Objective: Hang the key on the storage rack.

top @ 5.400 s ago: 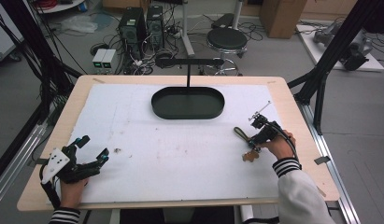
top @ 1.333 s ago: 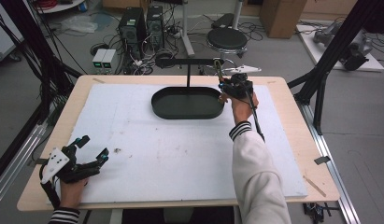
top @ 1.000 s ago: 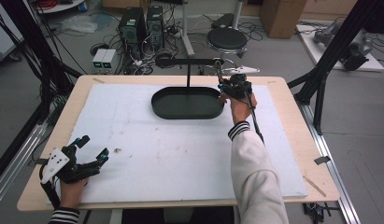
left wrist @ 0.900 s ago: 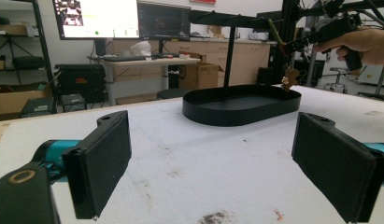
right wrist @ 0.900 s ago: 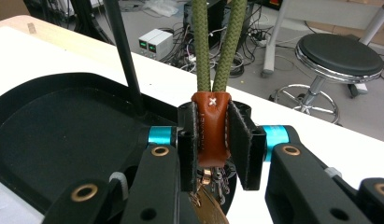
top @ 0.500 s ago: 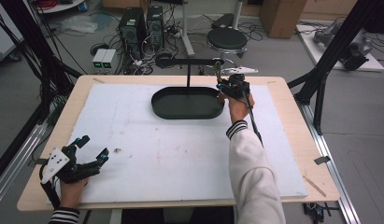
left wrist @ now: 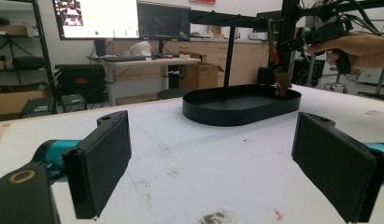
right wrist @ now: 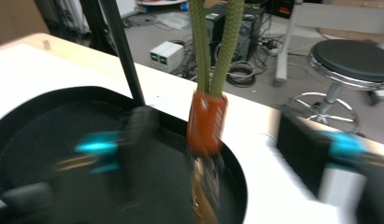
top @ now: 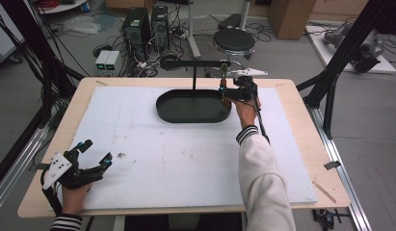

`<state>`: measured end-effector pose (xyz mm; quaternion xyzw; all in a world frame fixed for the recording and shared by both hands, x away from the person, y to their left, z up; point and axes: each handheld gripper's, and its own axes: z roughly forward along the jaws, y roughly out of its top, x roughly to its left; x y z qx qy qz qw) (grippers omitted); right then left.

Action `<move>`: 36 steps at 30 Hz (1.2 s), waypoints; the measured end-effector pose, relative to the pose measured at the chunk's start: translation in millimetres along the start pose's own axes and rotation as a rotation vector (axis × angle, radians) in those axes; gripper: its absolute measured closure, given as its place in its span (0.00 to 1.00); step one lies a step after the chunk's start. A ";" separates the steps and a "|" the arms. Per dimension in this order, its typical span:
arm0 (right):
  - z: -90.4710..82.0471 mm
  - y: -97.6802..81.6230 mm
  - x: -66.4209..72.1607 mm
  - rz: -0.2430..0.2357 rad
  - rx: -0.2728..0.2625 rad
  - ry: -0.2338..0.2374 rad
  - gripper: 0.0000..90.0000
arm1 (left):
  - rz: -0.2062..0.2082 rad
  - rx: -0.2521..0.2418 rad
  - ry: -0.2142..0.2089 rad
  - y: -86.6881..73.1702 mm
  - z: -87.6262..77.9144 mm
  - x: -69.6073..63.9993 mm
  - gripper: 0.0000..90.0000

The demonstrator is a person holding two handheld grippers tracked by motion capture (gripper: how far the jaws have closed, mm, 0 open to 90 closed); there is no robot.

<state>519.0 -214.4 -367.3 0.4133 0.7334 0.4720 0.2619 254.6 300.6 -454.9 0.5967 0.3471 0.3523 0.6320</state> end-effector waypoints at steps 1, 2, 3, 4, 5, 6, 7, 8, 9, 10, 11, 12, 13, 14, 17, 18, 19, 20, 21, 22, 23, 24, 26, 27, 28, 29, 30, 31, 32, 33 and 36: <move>-0.4 0.0 0.6 -0.003 0.002 -0.008 0.09 | 0.000 0.001 0.000 0.0 0.0 0.0 0.14; -1.6 0.3 1.8 0.005 0.006 -0.008 0.00 | 0.000 0.001 0.000 0.0 0.0 0.0 0.14; -4.2 1.4 2.4 0.009 0.000 -0.007 0.00 | 0.002 0.001 0.000 0.0 -0.2 0.0 0.14; -8.8 3.2 3.2 0.003 -0.017 -0.008 0.00 | 0.004 0.000 -0.001 0.0 -0.5 -0.1 0.14; -14.4 5.2 3.5 -0.002 -0.038 0.009 0.00 | 0.003 -0.002 0.000 -0.1 -0.5 -0.3 0.14; -19.9 7.4 3.7 0.008 -0.048 0.032 0.00 | 0.002 -0.002 0.000 -0.1 -0.5 -0.3 0.14; -26.1 9.6 4.5 0.015 -0.053 0.043 0.00 | 0.004 -0.001 0.000 -0.1 -0.4 -0.1 0.14; -32.7 11.5 5.0 0.002 -0.069 0.056 0.00 | 0.004 0.000 0.000 0.0 -0.4 -0.1 0.14; -39.5 13.3 5.2 -0.017 -0.082 0.065 0.00 | 0.004 0.000 -0.001 0.0 -0.4 -0.1 0.14; -44.6 13.9 5.8 -0.021 -0.088 0.071 0.00 | 0.004 0.000 0.000 0.0 -0.5 -0.1 0.14; -53.6 13.9 6.5 -0.028 -0.097 0.079 0.00 | 0.003 -0.003 0.000 -0.1 -0.5 -0.4 0.14; -68.0 11.0 6.3 -0.037 -0.119 0.098 0.00 | 0.004 -0.003 0.000 -0.1 -0.6 -0.4 0.14; -68.0 11.0 6.3 -0.037 -0.119 0.098 0.00 | 0.006 -0.003 0.000 -0.1 -0.7 -0.4 0.14; -75.5 8.4 6.2 -0.041 -0.129 0.110 0.00 | 0.008 -0.002 0.000 0.0 -0.6 -0.4 0.14; -99.5 -4.1 4.8 -0.062 -0.157 0.139 0.00 | 0.007 0.001 0.000 0.0 -0.4 -0.4 0.14; -108.0 -9.4 3.8 -0.067 -0.166 0.145 0.00 | 0.007 0.002 -0.001 0.1 -0.3 -0.3 0.14; -114.4 -13.9 3.0 -0.069 -0.176 0.151 0.00 | 0.008 0.002 -0.001 0.1 -0.5 0.0 0.14; -124.9 -21.9 1.3 -0.062 -0.193 0.167 0.00 | 0.004 -0.002 0.001 -0.1 -0.5 -0.4 0.14; -133.0 -28.6 0.1 -0.060 -0.205 0.183 0.00 | 0.006 -0.001 0.000 -0.1 -0.6 -0.4 0.14; -141.1 -35.9 -0.7 -0.061 -0.217 0.199 0.00 | 0.009 0.001 -0.001 0.0 -0.4 -0.4 0.14; -148.5 -43.2 -1.2 -0.061 -0.225 0.208 0.00 | 0.010 0.003 -0.001 0.1 -0.4 -0.5 0.14; -155.1 -49.9 -1.8 -0.064 -0.225 0.220 0.00 | 0.009 0.000 -0.001 0.0 -0.3 -0.7 0.14; -167.3 -63.6 -2.5 -0.081 -0.244 0.218 0.00 | 0.010 -0.002 0.001 -0.1 -0.4 -0.9 0.14; -173.2 -70.8 -2.5 -0.074 -0.248 0.230 0.00 | 0.010 -0.002 0.000 0.0 -0.4 -0.9 0.14; -175.2 -73.6 -2.3 -0.076 -0.251 0.229 0.00 | 0.010 0.000 0.000 0.0 -0.2 -0.7 0.14; -178.8 -79.2 -2.3 -0.087 -0.263 0.225 0.00 | 0.010 0.003 0.000 0.1 -0.3 -0.5 0.14; -182.3 -84.9 -1.8 -0.089 -0.270 0.221 0.00 | 0.011 0.003 0.000 0.1 -0.3 -0.5 0.14; -186.1 -93.0 -1.3 -0.100 -0.287 0.209 0.00 | 0.011 0.002 0.001 0.0 -0.2 -0.6 0.14; -188.9 -100.7 -0.2 -0.105 -0.302 0.194 0.00 | 0.012 0.002 0.001 0.1 -0.2 -0.6 0.14; -190.6 -107.0 0.5 -0.106 -0.317 0.185 0.00 | 0.012 0.002 0.000 0.1 -0.3 -0.7 0.14; -194.2 -131.7 0.9 -0.071 -0.375 0.174 0.00 | 0.012 0.002 0.000 0.1 -0.3 -0.9 0.14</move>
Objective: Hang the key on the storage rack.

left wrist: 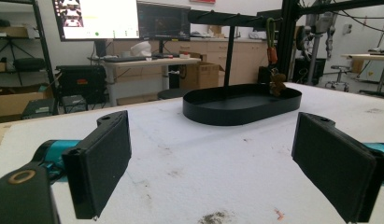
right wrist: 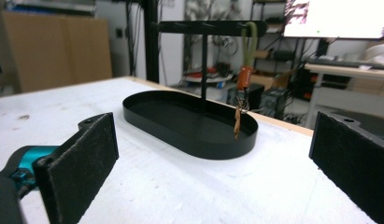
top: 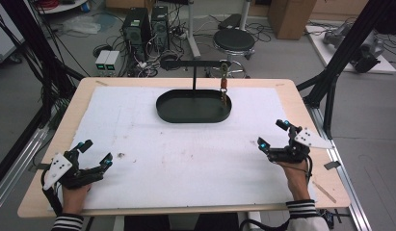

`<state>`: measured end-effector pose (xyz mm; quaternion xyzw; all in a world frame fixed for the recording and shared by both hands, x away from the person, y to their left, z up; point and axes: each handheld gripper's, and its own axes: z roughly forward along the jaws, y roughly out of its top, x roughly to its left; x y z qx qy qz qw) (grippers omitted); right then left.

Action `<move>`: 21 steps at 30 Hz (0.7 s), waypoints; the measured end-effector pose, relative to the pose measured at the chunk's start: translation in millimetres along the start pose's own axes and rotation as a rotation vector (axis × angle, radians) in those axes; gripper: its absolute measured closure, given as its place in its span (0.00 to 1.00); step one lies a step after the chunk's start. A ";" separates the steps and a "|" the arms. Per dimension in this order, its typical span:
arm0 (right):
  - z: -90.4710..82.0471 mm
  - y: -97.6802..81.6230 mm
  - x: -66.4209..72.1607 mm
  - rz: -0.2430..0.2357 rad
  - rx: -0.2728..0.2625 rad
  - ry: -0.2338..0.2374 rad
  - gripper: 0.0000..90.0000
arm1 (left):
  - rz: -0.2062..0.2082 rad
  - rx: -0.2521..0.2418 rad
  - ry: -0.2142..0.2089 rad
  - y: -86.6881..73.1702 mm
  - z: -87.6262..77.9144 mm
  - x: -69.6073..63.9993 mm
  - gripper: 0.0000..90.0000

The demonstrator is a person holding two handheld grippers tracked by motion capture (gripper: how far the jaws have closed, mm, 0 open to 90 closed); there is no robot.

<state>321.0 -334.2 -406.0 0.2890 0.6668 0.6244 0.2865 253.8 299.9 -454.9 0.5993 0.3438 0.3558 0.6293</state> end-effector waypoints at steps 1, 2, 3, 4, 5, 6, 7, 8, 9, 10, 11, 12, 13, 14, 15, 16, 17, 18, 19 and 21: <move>-2.6 -5.0 1.0 0.013 -0.011 -0.003 0.00 | 0.001 -0.003 0.000 -0.1 0.0 -0.2 0.14; -7.5 -13.6 1.8 0.017 -0.028 -0.011 0.00 | 0.003 -0.002 0.001 -0.1 0.0 -0.3 0.14; -9.7 -17.4 2.5 0.016 -0.038 -0.016 0.00 | 0.004 -0.002 0.001 -0.1 0.0 -0.4 0.14; -12.1 -21.7 3.1 0.013 -0.056 -0.022 0.00 | 0.004 -0.003 0.002 -0.1 0.0 -0.4 0.14; -14.3 -25.4 4.5 0.024 -0.068 -0.020 0.00 | 0.003 -0.003 0.002 -0.1 0.0 -0.4 0.14; -15.9 -28.7 5.1 0.025 -0.074 -0.018 0.00 | 0.003 -0.003 0.002 -0.1 0.0 -0.3 0.14; -16.9 -32.0 6.3 0.025 -0.079 -0.023 0.00 | 0.003 -0.002 0.002 -0.1 0.0 -0.3 0.14; -17.3 -35.6 7.2 0.018 -0.083 -0.026 0.00 | 0.004 -0.002 0.002 -0.1 0.0 -0.4 0.14; -16.7 -39.1 7.5 0.015 -0.078 -0.026 0.00 | 0.003 -0.002 0.002 -0.1 0.0 -0.3 0.14; -15.4 -41.7 8.0 0.013 -0.054 -0.030 0.00 | 0.003 -0.003 0.002 -0.1 0.1 -0.3 0.14; -14.2 -45.1 9.0 0.005 -0.046 -0.041 0.00 | 0.002 -0.001 0.000 -0.1 0.0 -0.2 0.14; -13.8 -47.6 10.6 0.002 -0.037 -0.046 0.00 | 0.001 -0.001 0.000 0.0 0.1 -0.2 0.14; -14.4 -47.3 12.3 -0.016 -0.044 -0.058 0.00 | 0.002 0.001 0.000 0.0 0.1 -0.2 0.14; -14.2 -47.5 13.0 -0.014 -0.043 -0.056 0.00 | 0.002 0.003 0.001 0.0 0.2 0.0 0.14; -14.3 -47.7 11.9 -0.015 -0.045 -0.062 0.00 | 0.005 0.002 0.001 0.1 0.1 0.0 0.14; -14.6 -47.7 11.5 0.002 -0.043 -0.059 0.00 | 0.001 0.001 0.000 -0.1 0.1 -0.2 0.14; -14.8 -48.0 10.2 0.004 -0.047 -0.061 0.00 | 0.003 -0.002 0.001 -0.1 0.0 -0.3 0.14; -15.0 -48.0 10.2 0.009 -0.049 -0.062 0.00 | 0.004 -0.003 0.000 -0.2 -0.1 -0.5 0.14; -15.0 -48.1 10.8 0.008 -0.050 -0.068 0.00 | 0.004 -0.003 0.000 -0.2 -0.1 -0.6 0.14; -14.8 -48.0 12.3 -0.011 -0.045 -0.070 0.00 | 0.007 -0.007 0.001 -0.3 -0.8 -0.6 0.14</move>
